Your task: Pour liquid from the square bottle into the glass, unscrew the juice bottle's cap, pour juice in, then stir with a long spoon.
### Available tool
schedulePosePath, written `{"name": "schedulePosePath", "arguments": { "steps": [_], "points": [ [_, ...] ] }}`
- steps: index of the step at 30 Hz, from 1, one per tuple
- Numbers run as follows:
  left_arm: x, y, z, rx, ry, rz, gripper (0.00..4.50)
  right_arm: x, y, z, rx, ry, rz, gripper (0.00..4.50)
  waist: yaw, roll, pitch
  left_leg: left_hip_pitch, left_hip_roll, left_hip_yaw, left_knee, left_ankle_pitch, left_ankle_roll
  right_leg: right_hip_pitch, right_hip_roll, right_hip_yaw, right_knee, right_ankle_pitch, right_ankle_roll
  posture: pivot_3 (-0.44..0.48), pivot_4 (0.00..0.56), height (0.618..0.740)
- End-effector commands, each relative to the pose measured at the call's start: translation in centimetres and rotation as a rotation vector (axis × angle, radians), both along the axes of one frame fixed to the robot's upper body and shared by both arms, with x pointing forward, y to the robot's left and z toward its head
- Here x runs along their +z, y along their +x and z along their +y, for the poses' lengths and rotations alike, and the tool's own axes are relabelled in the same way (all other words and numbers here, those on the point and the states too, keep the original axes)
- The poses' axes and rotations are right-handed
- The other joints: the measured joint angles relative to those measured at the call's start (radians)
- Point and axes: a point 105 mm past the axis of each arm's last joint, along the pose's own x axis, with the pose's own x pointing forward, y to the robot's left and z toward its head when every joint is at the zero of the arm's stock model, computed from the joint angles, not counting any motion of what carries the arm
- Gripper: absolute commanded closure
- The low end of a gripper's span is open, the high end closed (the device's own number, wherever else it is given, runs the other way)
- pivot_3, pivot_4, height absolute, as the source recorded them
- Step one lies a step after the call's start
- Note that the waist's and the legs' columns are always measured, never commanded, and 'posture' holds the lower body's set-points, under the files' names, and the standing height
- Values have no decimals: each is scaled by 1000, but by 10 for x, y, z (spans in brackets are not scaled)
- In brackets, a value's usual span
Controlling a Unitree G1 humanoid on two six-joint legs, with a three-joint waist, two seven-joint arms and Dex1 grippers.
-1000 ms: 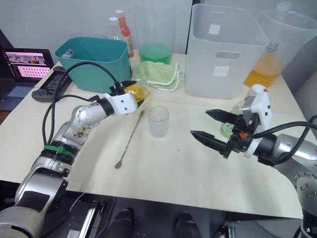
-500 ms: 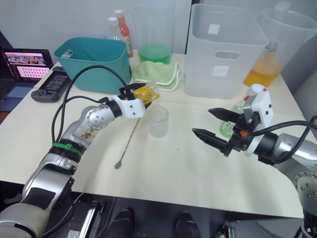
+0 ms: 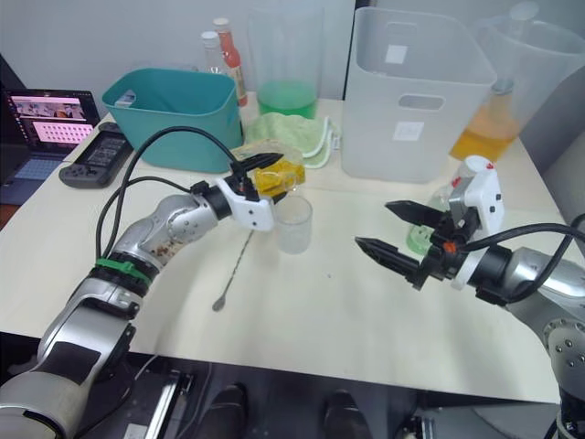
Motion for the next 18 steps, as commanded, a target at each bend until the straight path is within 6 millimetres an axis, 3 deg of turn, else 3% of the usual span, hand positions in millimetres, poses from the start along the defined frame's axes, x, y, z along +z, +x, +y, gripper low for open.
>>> {"name": "schedulePosePath", "arguments": {
  "steps": [1,18],
  "points": [
    [45,-6,-3,-39,-53,-155,1707,10,-6,1,6,-4,-53,25,-1,0,0,0,0,0,0,0,0,0,0,0,0,0,0,0,150,733],
    [50,-2,-2,-26,59,-294,1707,9,-7,3,-1,9,-50,25,18,0,0,0,0,0,0,1,-1,0,0,0,0,0,0,0,150,733]
  ]
}}
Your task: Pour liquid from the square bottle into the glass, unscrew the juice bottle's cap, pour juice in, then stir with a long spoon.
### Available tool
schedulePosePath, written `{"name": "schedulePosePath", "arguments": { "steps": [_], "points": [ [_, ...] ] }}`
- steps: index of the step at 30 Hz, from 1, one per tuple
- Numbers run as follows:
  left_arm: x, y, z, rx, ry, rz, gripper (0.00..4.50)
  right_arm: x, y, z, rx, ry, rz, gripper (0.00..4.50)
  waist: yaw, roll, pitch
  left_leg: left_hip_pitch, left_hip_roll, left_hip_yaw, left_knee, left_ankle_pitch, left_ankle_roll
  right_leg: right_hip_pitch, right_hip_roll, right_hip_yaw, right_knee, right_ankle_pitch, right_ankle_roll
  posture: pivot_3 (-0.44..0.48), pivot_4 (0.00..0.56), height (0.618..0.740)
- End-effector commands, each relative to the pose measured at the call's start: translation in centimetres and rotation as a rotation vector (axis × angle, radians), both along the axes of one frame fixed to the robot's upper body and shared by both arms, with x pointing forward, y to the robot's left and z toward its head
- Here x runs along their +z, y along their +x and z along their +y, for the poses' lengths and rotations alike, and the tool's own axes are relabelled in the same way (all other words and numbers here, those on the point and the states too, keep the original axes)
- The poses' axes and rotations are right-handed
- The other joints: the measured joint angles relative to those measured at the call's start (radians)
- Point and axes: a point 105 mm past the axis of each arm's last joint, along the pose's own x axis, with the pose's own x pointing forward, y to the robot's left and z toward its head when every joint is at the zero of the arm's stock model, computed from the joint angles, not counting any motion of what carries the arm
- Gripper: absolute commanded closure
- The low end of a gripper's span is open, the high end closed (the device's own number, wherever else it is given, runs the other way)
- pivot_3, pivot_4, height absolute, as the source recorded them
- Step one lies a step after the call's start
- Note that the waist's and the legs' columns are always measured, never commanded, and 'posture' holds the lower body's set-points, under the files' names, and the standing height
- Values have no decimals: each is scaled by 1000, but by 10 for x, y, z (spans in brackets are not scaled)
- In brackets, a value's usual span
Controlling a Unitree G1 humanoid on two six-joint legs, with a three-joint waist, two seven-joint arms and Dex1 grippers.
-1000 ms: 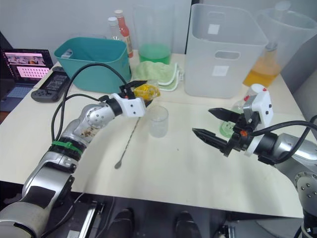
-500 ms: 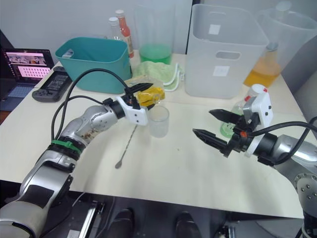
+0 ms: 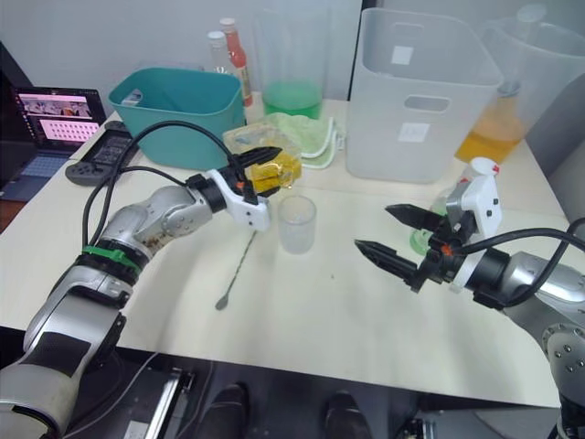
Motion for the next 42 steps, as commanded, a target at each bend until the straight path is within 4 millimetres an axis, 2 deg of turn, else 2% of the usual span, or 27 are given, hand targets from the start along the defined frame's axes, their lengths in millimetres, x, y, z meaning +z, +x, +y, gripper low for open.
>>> {"name": "schedulePosePath", "arguments": {
  "steps": [1,23,42],
  "points": [
    [42,-5,-6,-46,-69,-133,1707,10,-6,0,7,5,-52,25,0,0,0,0,0,0,0,0,0,0,0,0,0,0,0,0,150,733],
    [34,-6,-13,-71,-25,-141,1707,8,-6,0,-6,9,-52,25,2,0,0,0,0,0,0,1,-1,0,0,0,0,0,0,0,150,733],
    [32,-8,-17,-84,-11,-138,1707,14,-5,8,3,26,-60,25,2,0,0,0,0,0,0,1,-1,0,0,0,1,0,0,0,150,733]
  ]
}}
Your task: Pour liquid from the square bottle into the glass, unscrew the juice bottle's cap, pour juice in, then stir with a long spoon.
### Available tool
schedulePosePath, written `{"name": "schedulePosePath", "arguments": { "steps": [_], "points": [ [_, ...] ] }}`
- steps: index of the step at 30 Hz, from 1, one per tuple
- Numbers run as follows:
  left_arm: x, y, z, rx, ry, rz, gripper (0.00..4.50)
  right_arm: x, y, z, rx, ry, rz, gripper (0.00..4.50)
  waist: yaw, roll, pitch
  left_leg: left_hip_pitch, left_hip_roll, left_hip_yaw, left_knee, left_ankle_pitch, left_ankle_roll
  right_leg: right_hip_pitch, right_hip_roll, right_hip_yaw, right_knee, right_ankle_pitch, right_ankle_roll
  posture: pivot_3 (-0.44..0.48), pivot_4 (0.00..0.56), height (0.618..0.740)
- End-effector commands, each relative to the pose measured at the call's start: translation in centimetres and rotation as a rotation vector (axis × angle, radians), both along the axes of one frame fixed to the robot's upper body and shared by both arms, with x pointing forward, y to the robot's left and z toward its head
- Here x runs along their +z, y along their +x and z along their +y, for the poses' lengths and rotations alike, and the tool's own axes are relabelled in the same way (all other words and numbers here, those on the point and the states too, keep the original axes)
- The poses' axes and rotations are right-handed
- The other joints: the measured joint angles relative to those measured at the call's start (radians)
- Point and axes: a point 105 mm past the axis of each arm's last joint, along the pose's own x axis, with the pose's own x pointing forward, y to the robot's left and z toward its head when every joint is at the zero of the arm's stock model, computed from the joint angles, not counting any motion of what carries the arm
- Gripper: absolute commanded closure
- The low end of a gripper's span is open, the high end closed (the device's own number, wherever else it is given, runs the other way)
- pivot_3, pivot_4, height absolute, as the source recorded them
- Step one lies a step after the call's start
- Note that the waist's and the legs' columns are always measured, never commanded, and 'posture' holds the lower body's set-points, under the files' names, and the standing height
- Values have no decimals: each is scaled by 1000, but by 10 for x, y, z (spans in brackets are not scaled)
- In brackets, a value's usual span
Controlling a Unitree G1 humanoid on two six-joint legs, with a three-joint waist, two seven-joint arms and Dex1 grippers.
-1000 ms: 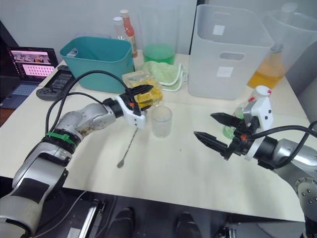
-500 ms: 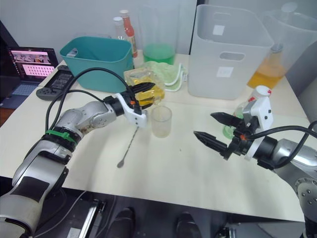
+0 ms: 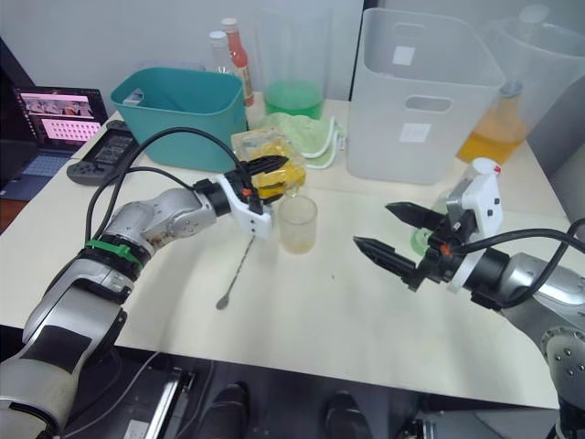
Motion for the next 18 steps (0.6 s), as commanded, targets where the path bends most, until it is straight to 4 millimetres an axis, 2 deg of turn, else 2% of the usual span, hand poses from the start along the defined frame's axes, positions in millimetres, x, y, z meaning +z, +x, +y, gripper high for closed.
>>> {"name": "schedulePosePath", "arguments": {
  "steps": [1,8,18],
  "points": [
    [40,-8,-10,-59,-81,-116,1707,10,-4,5,19,1,-48,25,0,0,0,0,0,0,0,0,0,0,0,0,0,0,0,0,150,733],
    [36,-9,-9,-57,-68,-112,1707,10,-4,5,23,1,-45,25,0,0,0,0,0,0,0,0,0,0,0,0,1,0,0,0,150,733],
    [45,-11,-9,-54,-95,-101,1707,4,-5,0,39,-5,-31,25,0,0,0,0,0,0,0,0,0,0,0,0,2,0,0,0,150,733]
  ]
}}
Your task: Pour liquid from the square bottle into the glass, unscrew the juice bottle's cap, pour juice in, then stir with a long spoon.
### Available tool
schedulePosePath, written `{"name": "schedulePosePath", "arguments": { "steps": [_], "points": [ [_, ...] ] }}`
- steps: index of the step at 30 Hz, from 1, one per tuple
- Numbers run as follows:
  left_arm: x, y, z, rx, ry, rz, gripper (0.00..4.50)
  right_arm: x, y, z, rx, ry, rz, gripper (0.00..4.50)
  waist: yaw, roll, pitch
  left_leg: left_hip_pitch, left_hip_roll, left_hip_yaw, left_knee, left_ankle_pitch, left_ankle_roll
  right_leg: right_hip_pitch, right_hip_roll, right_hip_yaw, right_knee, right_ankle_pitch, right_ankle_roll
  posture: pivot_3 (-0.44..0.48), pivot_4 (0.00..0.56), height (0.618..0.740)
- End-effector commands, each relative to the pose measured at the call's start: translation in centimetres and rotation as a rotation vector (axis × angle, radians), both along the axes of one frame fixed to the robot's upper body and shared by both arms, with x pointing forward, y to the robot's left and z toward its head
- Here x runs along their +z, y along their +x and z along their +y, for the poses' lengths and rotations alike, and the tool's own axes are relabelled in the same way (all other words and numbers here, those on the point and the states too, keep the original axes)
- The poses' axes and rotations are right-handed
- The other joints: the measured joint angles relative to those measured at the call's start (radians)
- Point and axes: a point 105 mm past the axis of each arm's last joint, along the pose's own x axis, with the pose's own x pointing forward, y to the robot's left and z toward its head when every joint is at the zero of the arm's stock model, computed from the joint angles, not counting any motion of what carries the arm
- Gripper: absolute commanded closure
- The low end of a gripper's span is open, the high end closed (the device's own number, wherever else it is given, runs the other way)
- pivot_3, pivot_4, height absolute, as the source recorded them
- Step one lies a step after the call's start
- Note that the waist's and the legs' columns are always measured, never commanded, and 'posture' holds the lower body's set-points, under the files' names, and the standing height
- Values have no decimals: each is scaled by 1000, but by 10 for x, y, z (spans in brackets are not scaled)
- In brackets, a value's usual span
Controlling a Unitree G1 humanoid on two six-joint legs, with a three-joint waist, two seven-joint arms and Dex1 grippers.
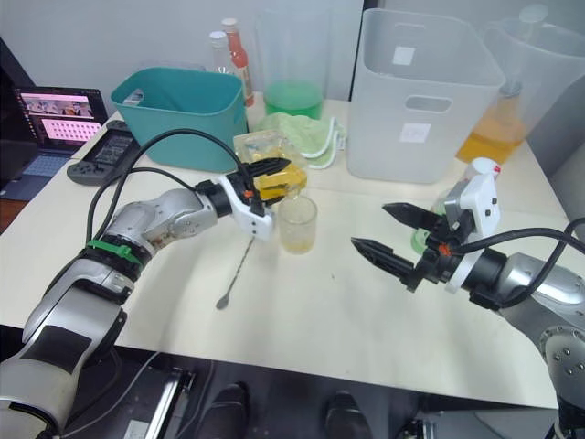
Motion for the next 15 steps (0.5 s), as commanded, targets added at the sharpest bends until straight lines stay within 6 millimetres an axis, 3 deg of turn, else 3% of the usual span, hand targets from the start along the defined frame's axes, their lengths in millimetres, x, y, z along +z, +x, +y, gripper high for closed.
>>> {"name": "schedulePosePath", "arguments": {
  "steps": [1,15],
  "points": [
    [46,-8,-4,-41,-115,-108,1707,7,-3,-1,10,-3,-48,25,0,0,0,0,0,0,0,0,0,0,0,0,1,0,0,0,150,733],
    [46,-8,-3,-20,-89,-124,1707,7,-2,-4,22,4,-50,25,-1,0,0,1,0,0,1,1,0,0,0,0,4,0,0,0,150,733]
  ]
}}
